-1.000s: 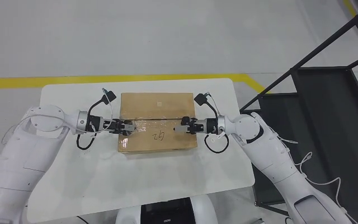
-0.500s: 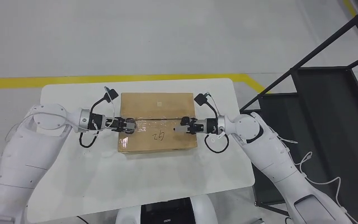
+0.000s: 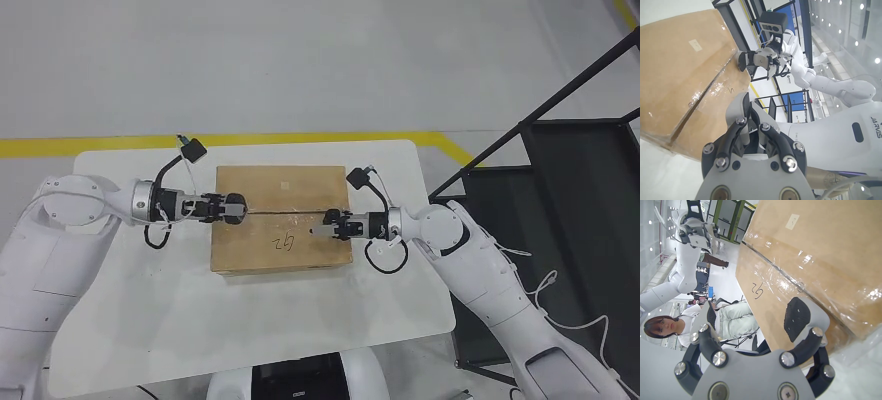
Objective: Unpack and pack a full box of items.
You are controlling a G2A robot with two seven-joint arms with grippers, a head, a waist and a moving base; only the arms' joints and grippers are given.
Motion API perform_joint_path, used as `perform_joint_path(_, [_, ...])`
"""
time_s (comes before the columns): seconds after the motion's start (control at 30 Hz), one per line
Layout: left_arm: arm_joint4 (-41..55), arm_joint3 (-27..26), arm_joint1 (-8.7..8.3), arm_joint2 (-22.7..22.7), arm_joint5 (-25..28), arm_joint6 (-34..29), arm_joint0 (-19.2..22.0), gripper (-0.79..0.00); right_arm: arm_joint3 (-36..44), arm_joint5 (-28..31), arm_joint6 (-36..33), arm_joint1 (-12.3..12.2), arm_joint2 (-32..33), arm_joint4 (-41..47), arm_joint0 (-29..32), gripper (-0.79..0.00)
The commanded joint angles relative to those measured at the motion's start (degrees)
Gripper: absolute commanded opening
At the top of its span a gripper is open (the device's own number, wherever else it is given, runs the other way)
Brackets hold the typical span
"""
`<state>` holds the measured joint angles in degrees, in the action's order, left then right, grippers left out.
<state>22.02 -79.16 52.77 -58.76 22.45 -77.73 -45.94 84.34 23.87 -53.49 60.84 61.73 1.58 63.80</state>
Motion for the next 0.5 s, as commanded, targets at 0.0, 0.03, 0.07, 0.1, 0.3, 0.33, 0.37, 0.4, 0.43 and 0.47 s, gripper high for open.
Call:
perform_joint_path(0.0, [0.87,0.16,0.32,0.94,0.14,-1.54,1.11,-0.785,-0.02,-0.09,0.01,-0.03,0.06,0.00,0.07,0.000])
perform_joint_path(0.03, [0.75,0.34,0.47,1.43,0.20,-2.10,1.67,-0.785,-0.01,-0.09,0.03,-0.05,0.09,0.00,0.11,0.000])
perform_joint_path(0.07, [0.41,0.64,0.61,1.98,-0.05,-2.63,2.13,-0.785,-0.02,-0.05,0.02,-0.07,0.13,0.00,0.15,0.000])
perform_joint_path(0.1, [0.30,1.00,0.75,2.46,-0.37,-2.93,2.49,-0.785,-0.05,-0.04,0.02,-0.09,0.20,0.02,0.19,0.000])
perform_joint_path(0.3, [0.09,2.86,1.27,3.72,-0.09,-2.78,3.38,-0.785,-0.20,0.12,-0.06,-0.20,0.47,0.28,0.34,0.000])
perform_joint_path(0.33, [0.05,2.92,1.30,3.63,0.27,-2.31,3.37,-0.785,-0.25,0.11,-0.03,-0.21,0.52,0.32,0.35,0.000])
perform_joint_path(0.37, [0.29,2.99,1.31,3.43,0.70,-1.80,3.27,-0.785,-0.26,0.14,-0.02,-0.22,0.55,0.42,0.36,0.000])
perform_joint_path(0.4, [0.24,3.20,1.27,3.06,1.07,-1.16,3.20,-0.785,-0.28,0.17,-0.06,-0.24,0.58,0.49,0.35,0.000])
perform_joint_path(0.43, [-0.47,3.47,1.16,2.49,1.61,-0.17,3.15,-0.785,-0.30,0.18,-0.05,-0.25,0.62,0.53,0.33,0.000])
perform_joint_path(0.47, [-0.91,3.70,1.03,1.87,2.14,0.92,2.88,-0.785,-0.31,0.19,0.03,-0.26,0.66,0.54,0.33,0.000])
